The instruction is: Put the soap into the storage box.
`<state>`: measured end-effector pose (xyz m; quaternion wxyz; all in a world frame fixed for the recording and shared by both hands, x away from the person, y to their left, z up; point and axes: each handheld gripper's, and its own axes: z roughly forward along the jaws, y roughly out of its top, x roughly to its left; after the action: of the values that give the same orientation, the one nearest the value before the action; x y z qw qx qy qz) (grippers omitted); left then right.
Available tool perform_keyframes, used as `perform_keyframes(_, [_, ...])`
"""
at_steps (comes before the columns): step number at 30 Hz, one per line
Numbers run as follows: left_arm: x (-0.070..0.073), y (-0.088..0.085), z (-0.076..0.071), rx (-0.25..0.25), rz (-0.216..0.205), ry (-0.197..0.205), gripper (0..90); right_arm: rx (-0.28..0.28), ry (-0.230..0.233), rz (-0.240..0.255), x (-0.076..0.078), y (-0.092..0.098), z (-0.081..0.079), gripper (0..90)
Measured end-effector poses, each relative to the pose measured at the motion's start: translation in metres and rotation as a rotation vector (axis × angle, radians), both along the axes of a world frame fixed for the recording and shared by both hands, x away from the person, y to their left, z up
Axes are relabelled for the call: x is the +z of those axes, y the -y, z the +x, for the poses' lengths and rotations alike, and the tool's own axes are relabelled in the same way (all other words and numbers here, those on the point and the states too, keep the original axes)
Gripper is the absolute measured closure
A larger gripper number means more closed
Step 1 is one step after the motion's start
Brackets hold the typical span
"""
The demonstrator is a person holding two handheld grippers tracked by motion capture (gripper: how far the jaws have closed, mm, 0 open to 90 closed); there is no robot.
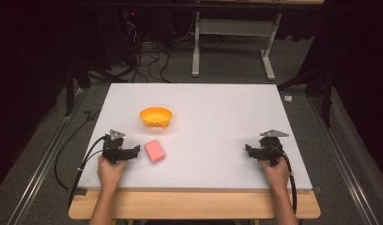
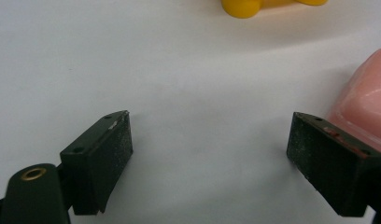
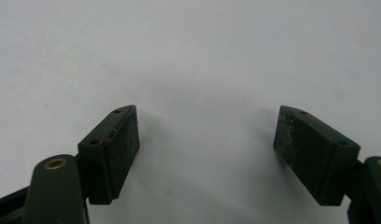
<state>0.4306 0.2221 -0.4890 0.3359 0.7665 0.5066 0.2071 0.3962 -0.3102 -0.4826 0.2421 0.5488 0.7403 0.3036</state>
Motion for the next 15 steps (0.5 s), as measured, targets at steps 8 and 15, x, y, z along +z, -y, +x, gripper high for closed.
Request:
perform_keyframes(8, [0.0002,0.0,0.0004,0.001,-0.001,-0.001,14.6,-0.001,0.0,0.001,0.0,-0.0001,0.0001,22.9])
perform_keyframes(15, [0.0006,0.0001,0.0002,0.001,0.001,0.0,15.1,0.0,0.001,-0.001,0.0,0.0001,0.0,22.9])
